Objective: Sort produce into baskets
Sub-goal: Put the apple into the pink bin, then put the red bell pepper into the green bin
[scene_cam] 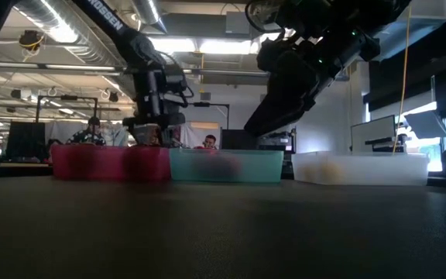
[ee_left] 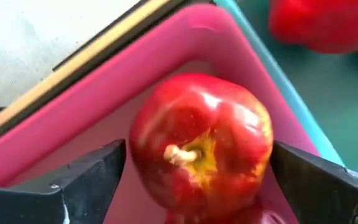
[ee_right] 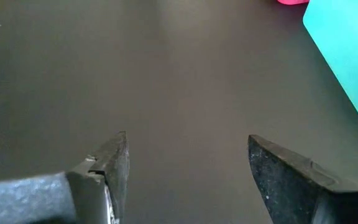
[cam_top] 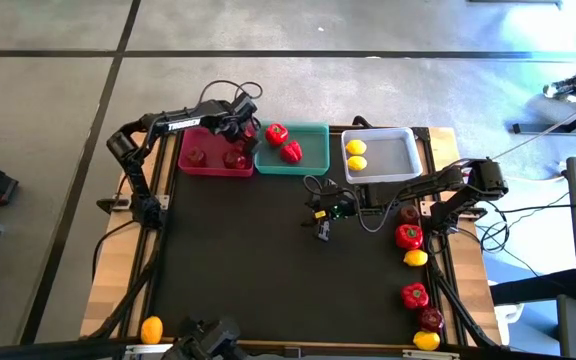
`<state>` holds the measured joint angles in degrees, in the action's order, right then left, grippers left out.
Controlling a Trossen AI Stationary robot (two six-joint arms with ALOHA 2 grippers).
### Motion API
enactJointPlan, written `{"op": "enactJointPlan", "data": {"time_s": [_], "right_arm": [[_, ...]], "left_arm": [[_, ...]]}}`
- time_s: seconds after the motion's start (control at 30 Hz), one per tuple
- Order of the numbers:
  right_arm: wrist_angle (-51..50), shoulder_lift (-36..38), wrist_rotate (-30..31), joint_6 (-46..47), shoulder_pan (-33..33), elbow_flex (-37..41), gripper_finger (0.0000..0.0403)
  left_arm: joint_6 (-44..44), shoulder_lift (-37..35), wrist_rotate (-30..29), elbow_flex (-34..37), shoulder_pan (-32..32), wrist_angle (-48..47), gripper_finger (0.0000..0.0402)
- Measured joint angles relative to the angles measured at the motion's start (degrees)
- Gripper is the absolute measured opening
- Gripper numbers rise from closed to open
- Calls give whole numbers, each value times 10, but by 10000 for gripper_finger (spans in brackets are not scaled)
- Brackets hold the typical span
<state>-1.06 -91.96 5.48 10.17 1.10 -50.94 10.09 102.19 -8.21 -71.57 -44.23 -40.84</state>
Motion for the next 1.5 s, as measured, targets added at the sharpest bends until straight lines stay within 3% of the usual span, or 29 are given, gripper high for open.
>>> {"op": "enactJointPlan", "data": {"time_s": [0.5, 0.77, 1.0, 1.2, 1.5], "right_arm": [[-21, 4, -6, -1, 0, -16, 260], [-82, 57, -32, -2, 1, -16, 260], [-195, 129, -36, 4, 8, -17, 259], [-293, 165, -68, 87, 46, -17, 259], [-439, 174, -112, 219, 123, -17, 259]], "left_arm": [[2, -111, 27, -10, 41, -55, 393], [2, -156, 29, -10, 123, -57, 390], [-11, -174, 29, -10, 232, -49, 390], [-5, -175, 10, 3, 316, 7, 390], [13, -174, 9, 90, 395, 162, 390]]}}
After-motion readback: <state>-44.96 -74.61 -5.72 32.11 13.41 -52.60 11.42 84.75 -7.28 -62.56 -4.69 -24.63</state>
